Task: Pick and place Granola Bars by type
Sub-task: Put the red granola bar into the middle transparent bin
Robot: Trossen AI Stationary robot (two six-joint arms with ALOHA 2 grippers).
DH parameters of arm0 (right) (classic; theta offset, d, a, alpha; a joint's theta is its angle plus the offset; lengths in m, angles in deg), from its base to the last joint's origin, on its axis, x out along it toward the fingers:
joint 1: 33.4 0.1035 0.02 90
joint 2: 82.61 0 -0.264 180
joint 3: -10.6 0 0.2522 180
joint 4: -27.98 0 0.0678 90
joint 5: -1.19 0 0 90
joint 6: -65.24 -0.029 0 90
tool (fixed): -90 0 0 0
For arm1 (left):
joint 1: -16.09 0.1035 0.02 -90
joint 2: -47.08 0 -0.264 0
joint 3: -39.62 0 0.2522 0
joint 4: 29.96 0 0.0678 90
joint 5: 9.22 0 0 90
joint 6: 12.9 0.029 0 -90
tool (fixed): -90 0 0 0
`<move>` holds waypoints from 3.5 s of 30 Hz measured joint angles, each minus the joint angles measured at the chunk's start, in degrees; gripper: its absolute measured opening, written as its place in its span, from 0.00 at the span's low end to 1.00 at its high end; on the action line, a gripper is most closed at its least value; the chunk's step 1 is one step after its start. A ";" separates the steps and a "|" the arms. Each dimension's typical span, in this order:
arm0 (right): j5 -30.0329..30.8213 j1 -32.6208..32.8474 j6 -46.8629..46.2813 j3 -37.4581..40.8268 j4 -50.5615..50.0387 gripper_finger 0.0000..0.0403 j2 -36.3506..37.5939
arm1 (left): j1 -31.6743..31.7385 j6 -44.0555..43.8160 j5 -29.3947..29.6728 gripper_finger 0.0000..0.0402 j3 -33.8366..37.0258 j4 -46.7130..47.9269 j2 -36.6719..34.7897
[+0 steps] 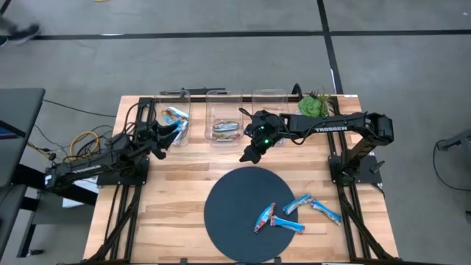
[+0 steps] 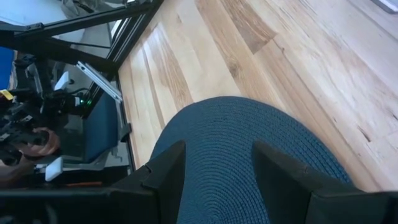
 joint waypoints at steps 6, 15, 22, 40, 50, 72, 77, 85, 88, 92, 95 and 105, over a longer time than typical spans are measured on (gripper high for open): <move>-0.06 0.00 -0.51 0.00 0.00 0.44 -0.02 | -0.07 2.06 -1.03 0.53 0.02 0.10 -0.04; -0.75 0.00 2.95 0.00 -1.92 0.44 0.00 | -0.07 3.04 -8.14 0.53 0.02 11.39 -0.03; -0.78 0.00 4.55 0.00 -3.48 0.44 0.00 | -0.07 4.56 -8.02 0.53 -0.67 19.38 -0.02; -8.35 0.31 6.00 0.00 -3.32 0.44 -0.01 | -0.07 4.49 -8.80 0.53 -0.83 20.25 0.00; -15.91 8.20 12.17 0.00 -3.37 0.44 0.00 | -0.07 4.47 -8.28 0.53 -0.85 20.38 0.00; 14.13 29.43 33.80 -0.13 -18.96 0.44 2.60 | -0.05 4.47 -7.58 0.53 -0.85 20.42 0.02; 20.97 33.24 40.64 -0.70 -19.87 0.44 3.23 | -0.07 4.47 -7.53 0.53 -0.85 20.47 0.00; 23.40 37.82 48.39 -0.64 -20.93 0.44 1.60 | -0.07 4.47 -7.55 0.53 -0.85 20.45 0.00; 23.55 38.29 49.83 -0.64 -20.83 0.44 0.07 | -0.07 4.49 -7.55 0.53 -0.85 20.45 0.00; 24.58 38.38 50.02 -0.63 -19.67 0.44 -2.45 | -0.07 4.49 -7.56 0.53 -0.85 20.42 0.00; 24.86 38.60 50.07 -0.63 -17.35 0.44 -5.02 | -0.05 4.48 -7.58 0.53 -0.85 20.40 0.00; 24.79 39.48 49.95 -0.64 -12.64 0.44 -10.96 | -0.07 4.47 -7.57 0.53 -0.85 20.43 0.01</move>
